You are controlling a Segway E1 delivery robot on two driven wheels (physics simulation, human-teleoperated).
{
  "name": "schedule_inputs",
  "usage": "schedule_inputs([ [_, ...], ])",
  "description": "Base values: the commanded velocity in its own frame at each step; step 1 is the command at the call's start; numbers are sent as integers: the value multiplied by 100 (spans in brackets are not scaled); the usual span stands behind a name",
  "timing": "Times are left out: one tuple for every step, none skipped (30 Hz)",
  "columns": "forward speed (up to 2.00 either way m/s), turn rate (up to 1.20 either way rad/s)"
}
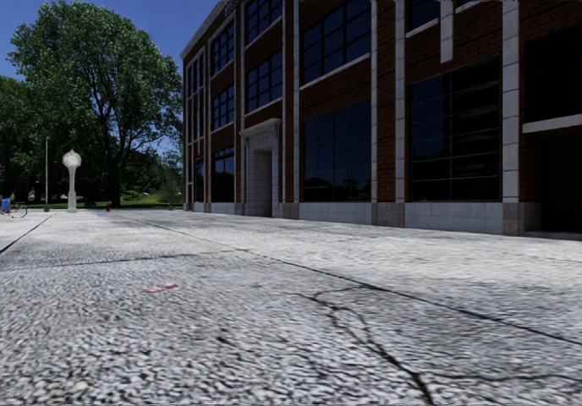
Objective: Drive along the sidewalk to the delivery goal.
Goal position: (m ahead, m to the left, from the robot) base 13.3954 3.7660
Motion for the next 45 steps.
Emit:
schedule_inputs([
  [175, 0],
  [175, 0],
  [175, 0],
  [175, 0],
  [175, 0],
  [175, 0],
  [175, 0],
  [175, 0],
  [175, 0],
  [175, 0],
  [175, 0],
  [175, 0],
  [175, 0],
  [175, 0],
  [175, 0],
  [175, 0],
  [175, 0],
  [175, 0],
  [175, 0],
  [175, 0],
  [175, 0],
  [175, 0],
  [175, 0],
  [175, 0],
  [175, 0],
  [175, 0],
  [175, 0],
  [175, 0],
  [175, 0],
  [175, 0],
  [175, 0],
  [175, 0],
  [181, 0],
  [200, 0],
  [200, 0],
  [200, 0],
  [200, 0],
  [200, 0],
  [200, 0],
  [200, 0],
  [200, 0],
  [200, 0],
  [200, 0],
  [200, 0],
  [200, 0],
])
